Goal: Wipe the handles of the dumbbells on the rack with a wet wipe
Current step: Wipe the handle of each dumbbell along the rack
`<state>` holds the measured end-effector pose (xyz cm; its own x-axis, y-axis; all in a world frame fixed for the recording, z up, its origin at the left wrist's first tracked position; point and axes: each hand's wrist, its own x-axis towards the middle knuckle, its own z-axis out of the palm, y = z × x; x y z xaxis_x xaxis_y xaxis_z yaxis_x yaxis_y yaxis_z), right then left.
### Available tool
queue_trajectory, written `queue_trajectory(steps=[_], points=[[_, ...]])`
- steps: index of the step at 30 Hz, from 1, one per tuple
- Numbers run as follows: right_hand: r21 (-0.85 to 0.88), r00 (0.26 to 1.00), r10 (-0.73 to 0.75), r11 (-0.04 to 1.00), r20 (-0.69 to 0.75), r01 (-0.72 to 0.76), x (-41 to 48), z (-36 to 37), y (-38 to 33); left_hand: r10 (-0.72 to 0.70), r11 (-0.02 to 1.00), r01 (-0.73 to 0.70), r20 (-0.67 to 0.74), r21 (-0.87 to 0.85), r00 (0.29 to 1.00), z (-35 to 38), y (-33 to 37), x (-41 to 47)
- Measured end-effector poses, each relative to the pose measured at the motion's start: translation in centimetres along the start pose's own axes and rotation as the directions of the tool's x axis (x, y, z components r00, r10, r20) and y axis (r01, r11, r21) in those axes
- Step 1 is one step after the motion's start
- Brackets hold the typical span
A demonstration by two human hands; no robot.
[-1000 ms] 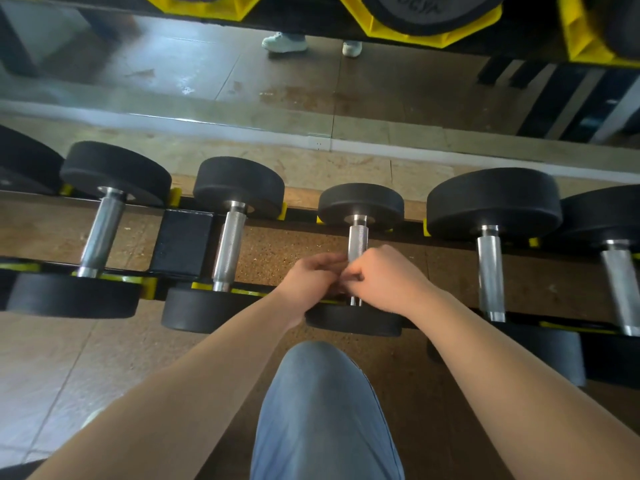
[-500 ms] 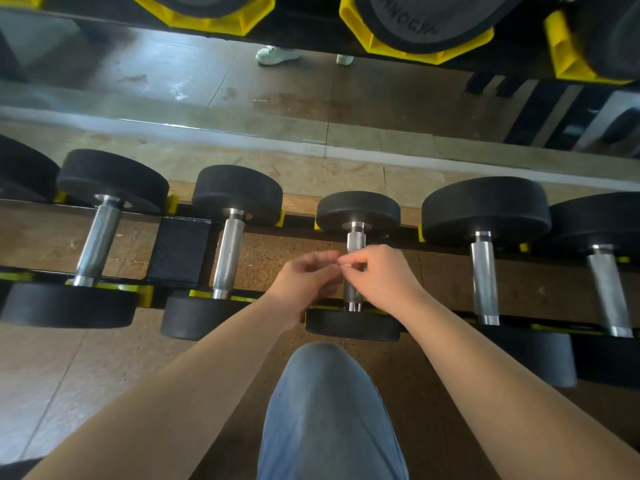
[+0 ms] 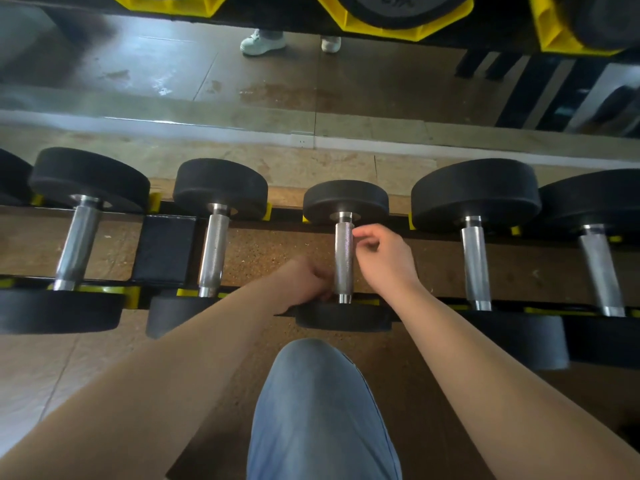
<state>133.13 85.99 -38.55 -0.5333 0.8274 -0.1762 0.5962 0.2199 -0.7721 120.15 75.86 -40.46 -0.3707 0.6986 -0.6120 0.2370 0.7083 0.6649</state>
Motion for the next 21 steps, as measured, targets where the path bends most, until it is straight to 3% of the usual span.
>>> queue_trajectory(steps=[2,4,6,8,10,13,15,17,19,21], points=[[-0.013,1.000,0.022,1.000,0.011,-0.022,-0.1,-0.1,0.1,-0.011,0.999,0.009,0.076,0.033,0.997,-0.1,-1.0,0.0],[-0.024,0.999,0.028,0.999,0.030,-0.028,0.0,-0.2,0.2,-0.020,0.982,0.033,0.073,-0.188,0.997,-0.1,-1.1,1.2],[0.007,0.998,0.036,0.999,0.045,-0.036,0.1,-0.3,0.4,-0.033,0.876,0.046,0.037,-0.480,0.999,0.2,-0.4,2.5],[0.055,0.998,0.056,0.997,0.021,-0.057,0.1,-0.5,0.5,-0.029,0.778,0.035,0.020,-0.627,0.999,0.7,0.0,2.9],[0.076,0.998,0.068,0.995,-0.020,-0.066,-0.1,-0.7,0.6,0.008,0.826,0.031,0.066,-0.564,0.998,0.9,-0.6,2.4],[0.056,1.000,0.005,0.998,-0.014,-0.005,-0.5,-0.5,0.1,0.016,0.985,0.007,0.130,-0.171,0.991,0.0,-1.6,1.3],[0.051,0.997,-0.069,0.996,0.033,0.067,-0.7,0.2,-0.8,0.007,1.000,-0.008,0.123,0.004,0.992,-0.6,-1.4,0.4],[0.038,0.988,-0.126,0.992,0.087,0.123,-0.7,1.0,-1.8,-0.010,0.993,0.021,0.094,-0.113,0.995,-1.3,-1.2,-0.4],[0.024,0.975,-0.156,0.988,0.156,0.154,-0.7,1.8,-2.6,-0.023,0.931,0.038,0.047,-0.363,0.999,-2.6,-1.1,-1.5],[0.020,0.949,-0.182,0.983,0.256,0.183,-0.7,2.5,-3.4,-0.022,0.860,-0.011,-0.059,-0.510,0.998,-4.1,-1.4,-2.4]])
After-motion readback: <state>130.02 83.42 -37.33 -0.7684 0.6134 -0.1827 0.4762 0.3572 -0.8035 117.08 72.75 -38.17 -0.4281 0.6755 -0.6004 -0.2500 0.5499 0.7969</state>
